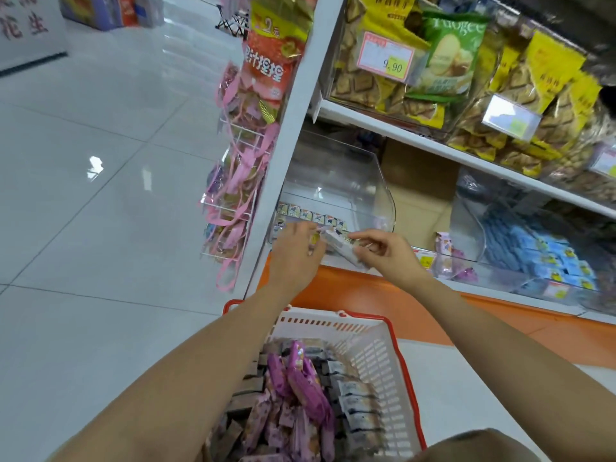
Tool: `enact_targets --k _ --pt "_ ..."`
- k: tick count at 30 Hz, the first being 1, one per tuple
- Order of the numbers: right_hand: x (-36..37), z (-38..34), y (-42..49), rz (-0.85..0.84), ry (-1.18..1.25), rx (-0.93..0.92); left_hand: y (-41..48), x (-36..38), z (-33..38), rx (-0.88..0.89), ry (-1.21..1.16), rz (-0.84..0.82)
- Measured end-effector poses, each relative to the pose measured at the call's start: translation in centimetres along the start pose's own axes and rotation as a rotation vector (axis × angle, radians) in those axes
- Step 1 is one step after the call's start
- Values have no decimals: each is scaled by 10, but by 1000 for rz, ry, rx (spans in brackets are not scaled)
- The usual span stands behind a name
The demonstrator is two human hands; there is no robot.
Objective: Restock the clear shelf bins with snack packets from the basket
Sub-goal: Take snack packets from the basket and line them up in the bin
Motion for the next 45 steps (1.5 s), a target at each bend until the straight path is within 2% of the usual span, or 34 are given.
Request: enact_targets --k 2,3,6,8,11,15,18,24,33,37,41,45 --pt "-13 11 11 150 -65 61 3 -6 3 205 259 29" --pt "-19 17 16 212 -103 98 4 -6 0 248 355 -13" --pt "-26 25 33 301 -140 207 7 2 -16 288 602 -170" --pt "-26 24 45 334 -186 240 11 5 -24 276 682 -226" --pt "-21 21 66 319 -268 279 15 6 -31 328 664 -204" --pt "-7 20 90 208 -518 332 16 9 -43 466 678 -90" --pt "1 24 100 141 -607 398 17 14 -51 545 681 -37" --pt "18 31 113 -60 -761 524 18 16 -53 579 666 14" --pt "26 39 115 -240 -706 610 17 13 -54 601 664 11" --pt "26 39 115 -198 -708 566 16 12 -53 601 666 16" --pt "26 35 114 -71 -548 481 17 14 -54 592 653 3" --pt "30 19 105 -4 -413 272 15 14 -52 568 645 -8"
Point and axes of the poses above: each hand's wrist, its own y-axis towards the middle knuckle, its own x-axis out of the palm, z = x × y, the point moved 5 cm from there along y, towards the middle knuckle, and after that the axes turned 8 degrees about -y, right-handed, at the moved point
